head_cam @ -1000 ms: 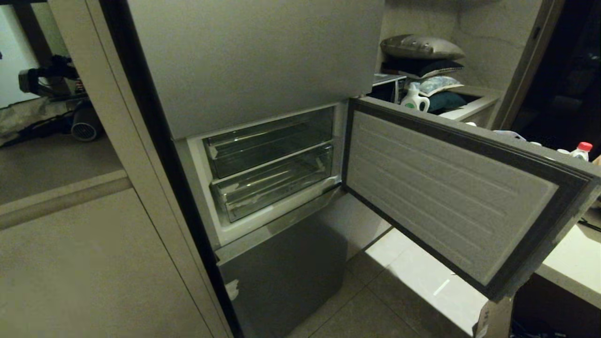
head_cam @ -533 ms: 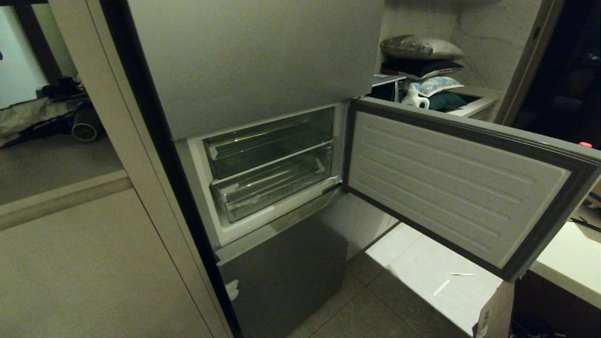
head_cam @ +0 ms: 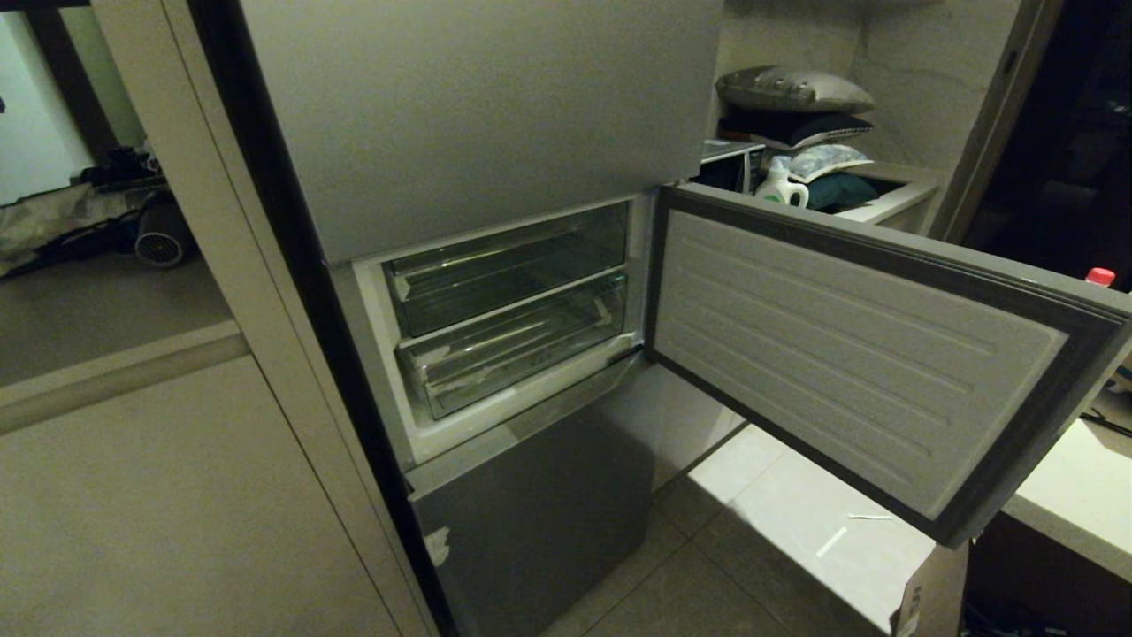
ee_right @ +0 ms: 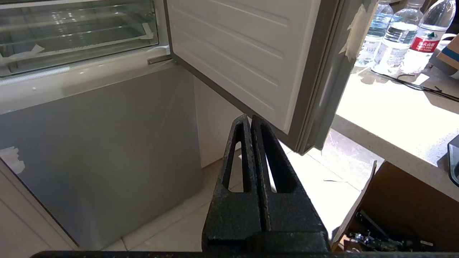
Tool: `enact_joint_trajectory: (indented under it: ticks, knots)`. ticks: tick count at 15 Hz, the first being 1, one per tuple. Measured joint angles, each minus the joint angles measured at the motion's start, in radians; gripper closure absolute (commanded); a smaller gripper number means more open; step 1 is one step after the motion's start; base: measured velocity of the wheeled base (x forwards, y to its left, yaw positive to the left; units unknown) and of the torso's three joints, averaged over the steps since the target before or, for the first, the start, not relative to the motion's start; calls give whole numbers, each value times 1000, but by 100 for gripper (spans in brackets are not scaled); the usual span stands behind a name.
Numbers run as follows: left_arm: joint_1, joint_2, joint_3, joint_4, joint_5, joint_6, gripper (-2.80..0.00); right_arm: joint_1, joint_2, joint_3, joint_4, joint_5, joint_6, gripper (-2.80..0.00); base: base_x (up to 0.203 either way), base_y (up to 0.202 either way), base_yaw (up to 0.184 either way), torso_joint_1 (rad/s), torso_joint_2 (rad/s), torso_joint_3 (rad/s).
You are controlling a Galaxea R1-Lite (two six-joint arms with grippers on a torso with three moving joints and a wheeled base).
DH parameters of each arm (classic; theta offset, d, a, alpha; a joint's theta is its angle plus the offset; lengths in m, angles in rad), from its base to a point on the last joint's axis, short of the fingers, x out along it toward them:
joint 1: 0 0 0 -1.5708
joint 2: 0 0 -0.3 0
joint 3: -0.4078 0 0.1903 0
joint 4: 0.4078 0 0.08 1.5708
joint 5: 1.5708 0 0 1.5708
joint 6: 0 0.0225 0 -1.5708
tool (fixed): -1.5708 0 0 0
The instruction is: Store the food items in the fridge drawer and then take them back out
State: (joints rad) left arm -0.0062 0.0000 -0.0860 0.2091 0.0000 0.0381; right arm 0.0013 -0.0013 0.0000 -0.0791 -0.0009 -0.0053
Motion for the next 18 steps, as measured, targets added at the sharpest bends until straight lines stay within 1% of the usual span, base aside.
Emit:
enact_joint_trajectory:
  ticks: [2, 15, 18]
  knots:
    - [0, -1, 0, 1, 0, -1, 0, 0, 0, 0, 0, -3, 13, 0, 0, 0, 0, 0, 0, 0]
    - [-1, -2, 0, 4, 1, -1, 0, -1, 0, -1, 0, -10, 20, 0, 0, 0, 0, 0, 0, 0]
    - [-1, -2, 0, 4, 1, -2, 0, -1, 0, 0, -1, -10, 21, 0, 1, -7, 134, 0, 5, 2]
